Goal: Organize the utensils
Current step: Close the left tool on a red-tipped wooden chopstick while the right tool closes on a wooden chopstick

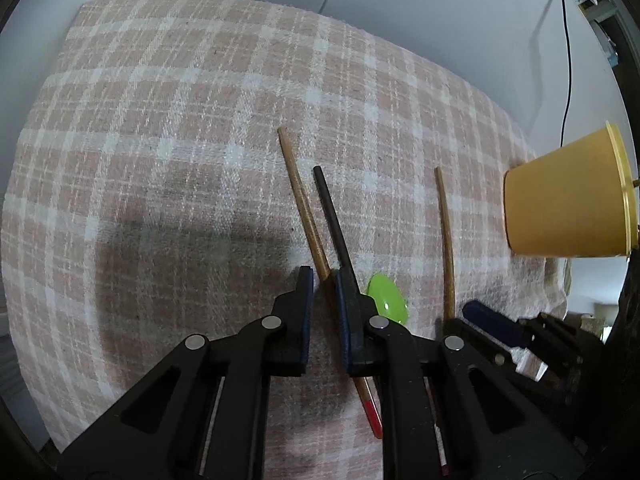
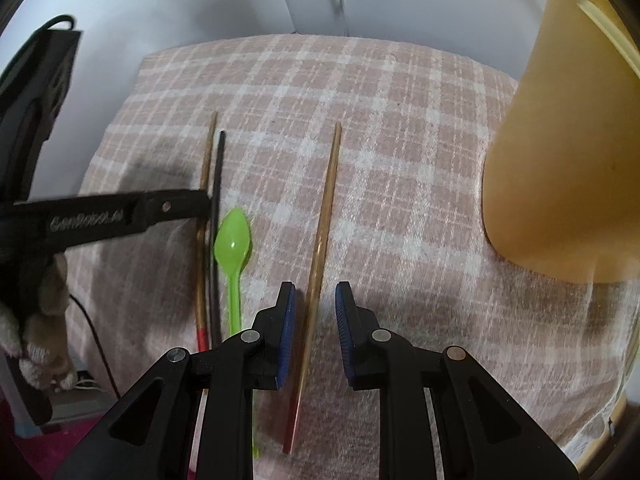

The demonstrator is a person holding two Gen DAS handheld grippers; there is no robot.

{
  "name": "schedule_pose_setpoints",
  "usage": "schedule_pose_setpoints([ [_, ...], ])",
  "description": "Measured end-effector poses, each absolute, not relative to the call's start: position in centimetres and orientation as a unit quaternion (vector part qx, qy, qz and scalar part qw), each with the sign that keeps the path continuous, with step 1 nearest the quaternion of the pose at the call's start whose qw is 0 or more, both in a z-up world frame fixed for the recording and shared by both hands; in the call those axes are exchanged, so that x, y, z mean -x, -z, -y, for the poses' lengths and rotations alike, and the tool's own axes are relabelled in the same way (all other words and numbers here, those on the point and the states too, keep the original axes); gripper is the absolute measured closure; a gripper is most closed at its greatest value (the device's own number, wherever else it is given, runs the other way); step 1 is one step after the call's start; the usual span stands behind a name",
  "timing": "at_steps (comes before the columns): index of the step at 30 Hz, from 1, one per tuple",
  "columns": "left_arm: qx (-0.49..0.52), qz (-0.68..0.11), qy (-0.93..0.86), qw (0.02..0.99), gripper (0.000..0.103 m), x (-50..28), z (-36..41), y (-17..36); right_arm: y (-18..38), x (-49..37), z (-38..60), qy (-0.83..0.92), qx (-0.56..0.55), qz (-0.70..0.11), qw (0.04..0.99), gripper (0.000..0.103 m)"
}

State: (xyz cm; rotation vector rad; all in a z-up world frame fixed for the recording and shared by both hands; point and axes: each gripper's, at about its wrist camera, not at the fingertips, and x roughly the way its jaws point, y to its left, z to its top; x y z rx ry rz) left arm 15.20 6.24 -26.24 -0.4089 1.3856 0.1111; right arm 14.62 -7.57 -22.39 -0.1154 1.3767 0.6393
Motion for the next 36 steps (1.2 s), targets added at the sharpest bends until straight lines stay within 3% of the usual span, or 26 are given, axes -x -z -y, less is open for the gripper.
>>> schedule_pose_setpoints([
  [15,0.205,-0.636,-0.074,0.741,0.088,-16.4,-9.5,25.7,23.2,-17.5,5.3,-0.268,0.079,-0.627,0.727,0.084],
  [18,0.21,-0.628,-0.075,0.746,0.096,-16.6,-10.3,25.6,23.3,-18.1,4.9,-0.261,0.088,-0.627,0.728,0.084],
  [22,0.231,-0.622,-0.071,0.745,0.099,-16.3,-11.6,25.5,23.4,-18.4,4.7,-0.261,0.085,-0.625,0.731,0.085],
  [25,0.236,-0.615,-0.071,0.749,0.1,-15.4,-12.8,24.8,23.4,-18.5,4.3,-0.277,0.083,-0.626,0.724,0.097],
  [36,0.229,-0.583,-0.063,0.777,0.1,-11.8,-14.7,19.3,19.7,-17.8,3.8,-0.325,0.055,-0.604,0.726,0.099],
])
